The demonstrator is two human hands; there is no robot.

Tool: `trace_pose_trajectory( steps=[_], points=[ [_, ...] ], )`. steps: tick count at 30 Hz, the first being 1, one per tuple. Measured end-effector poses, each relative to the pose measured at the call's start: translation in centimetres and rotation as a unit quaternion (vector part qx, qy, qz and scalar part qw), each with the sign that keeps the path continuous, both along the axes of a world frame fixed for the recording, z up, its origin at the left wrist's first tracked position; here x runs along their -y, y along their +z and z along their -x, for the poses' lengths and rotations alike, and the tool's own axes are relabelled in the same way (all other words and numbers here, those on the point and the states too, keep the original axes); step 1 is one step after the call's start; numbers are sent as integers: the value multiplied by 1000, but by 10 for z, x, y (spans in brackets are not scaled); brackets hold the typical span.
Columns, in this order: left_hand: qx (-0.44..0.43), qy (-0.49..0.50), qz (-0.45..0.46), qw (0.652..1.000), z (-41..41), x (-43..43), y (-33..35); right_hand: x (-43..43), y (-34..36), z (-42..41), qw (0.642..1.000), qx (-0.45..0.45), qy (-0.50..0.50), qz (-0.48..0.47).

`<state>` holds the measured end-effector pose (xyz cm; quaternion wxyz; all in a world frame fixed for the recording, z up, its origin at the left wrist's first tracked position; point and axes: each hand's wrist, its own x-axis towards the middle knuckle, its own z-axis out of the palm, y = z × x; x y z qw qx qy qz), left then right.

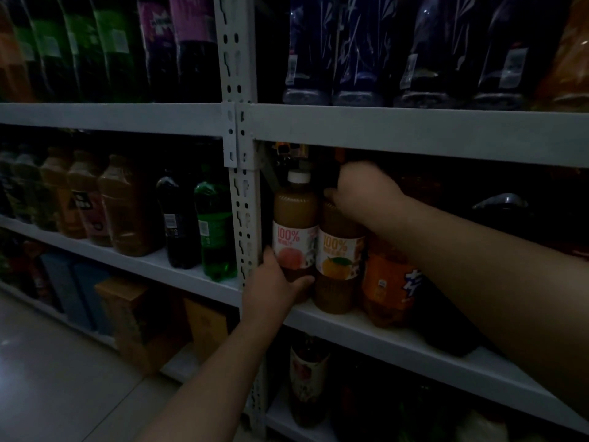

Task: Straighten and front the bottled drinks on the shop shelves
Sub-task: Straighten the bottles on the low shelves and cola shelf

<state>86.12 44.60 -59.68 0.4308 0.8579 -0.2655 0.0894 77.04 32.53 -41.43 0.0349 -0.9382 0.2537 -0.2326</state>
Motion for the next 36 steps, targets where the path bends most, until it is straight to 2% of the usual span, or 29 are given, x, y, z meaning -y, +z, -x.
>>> trace_pose_trajectory(
  steps=[3,13,18,21,24,26,29,31,33,36],
  points=[
    [7,24,-18,1000,5,4,0,-1,2,0,999,-25,-14,38],
    [-16,-43,-18,999,-1,-5,6,-8,-5,8,999,-18,18,38],
    [-20,-33,-15,999,4,-9,4,-17,-23,53,989,100,90,63],
    [60,30,-33,997,22,-15,3,-6,-35,105,971,175,90,136],
    [207,-2,125,970,64,-9,-2,15,-32,144,959,210,45,186],
    [175,-79,195,962,102,7,-6,22,-26,150,955,181,24,234],
    [56,-152,183,970,148,37,-10,22,-15,142,965,25,-78,248],
    [47,-140,166,975,165,53,-15,24,-9,137,952,-41,-143,268],
    [20,-112,163,980,177,65,-19,30,-6,130,943,-60,-142,296],
    [-43,-67,160,984,192,79,-26,36,-4,119,960,-58,-129,241]
  ],
)
